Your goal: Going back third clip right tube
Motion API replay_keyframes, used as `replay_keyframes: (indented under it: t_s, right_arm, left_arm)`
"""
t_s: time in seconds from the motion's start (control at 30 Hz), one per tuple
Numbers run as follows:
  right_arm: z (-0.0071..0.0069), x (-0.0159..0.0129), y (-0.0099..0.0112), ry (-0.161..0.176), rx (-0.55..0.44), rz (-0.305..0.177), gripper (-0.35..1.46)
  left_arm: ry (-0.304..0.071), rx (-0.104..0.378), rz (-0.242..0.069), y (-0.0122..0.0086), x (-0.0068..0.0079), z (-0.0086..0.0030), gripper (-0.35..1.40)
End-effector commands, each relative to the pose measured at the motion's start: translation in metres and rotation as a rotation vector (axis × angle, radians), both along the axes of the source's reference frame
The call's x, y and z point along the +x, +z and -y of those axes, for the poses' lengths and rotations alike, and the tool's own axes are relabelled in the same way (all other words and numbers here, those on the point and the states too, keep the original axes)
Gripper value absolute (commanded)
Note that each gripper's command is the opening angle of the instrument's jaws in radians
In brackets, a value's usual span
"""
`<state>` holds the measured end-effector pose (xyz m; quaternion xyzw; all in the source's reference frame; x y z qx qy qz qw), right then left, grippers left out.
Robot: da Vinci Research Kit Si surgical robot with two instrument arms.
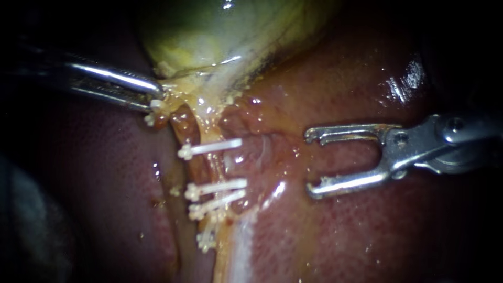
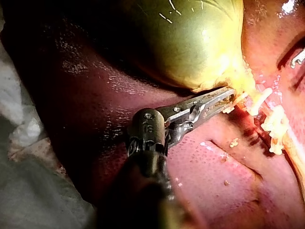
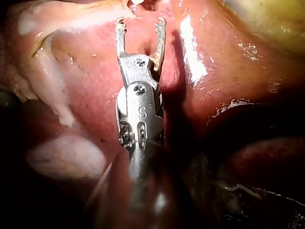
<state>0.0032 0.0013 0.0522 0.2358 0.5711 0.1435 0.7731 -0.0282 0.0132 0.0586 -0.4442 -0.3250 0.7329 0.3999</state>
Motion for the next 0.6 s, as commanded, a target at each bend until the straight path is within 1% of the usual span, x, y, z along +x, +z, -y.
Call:
replay_keyframes:
  t_s: [0.03,0.17,0.27,0.47,0.6]
  right_arm:
    - [0.0000,0.0001,-0.0001,0.000,0.000,-0.001,0.50]
    - [0.0000,0.0000,-0.0001,0.000,0.001,-0.001,0.50]
    - [0.0000,0.0000,-0.0002,0.000,0.001,-0.001,0.50]
    - [-0.0001,0.0000,-0.0005,0.001,0.003,-0.001,0.50]
    - [-0.0002,0.0001,-0.0007,0.002,0.004,0.000,0.50]
  left_arm:
    - [0.000,-0.001,-0.003,0.0004,-0.0004,0.0000,-0.35]
    - [0.007,-0.002,0.001,0.0018,-0.0019,0.0001,-0.35]
    - [0.010,-0.002,0.002,0.0023,-0.0023,0.0004,-0.35]
    - [0.010,-0.003,0.002,0.0024,-0.0025,0.0004,-0.35]
    - [0.011,-0.003,0.002,0.0024,-0.0023,0.0004,-0.35]
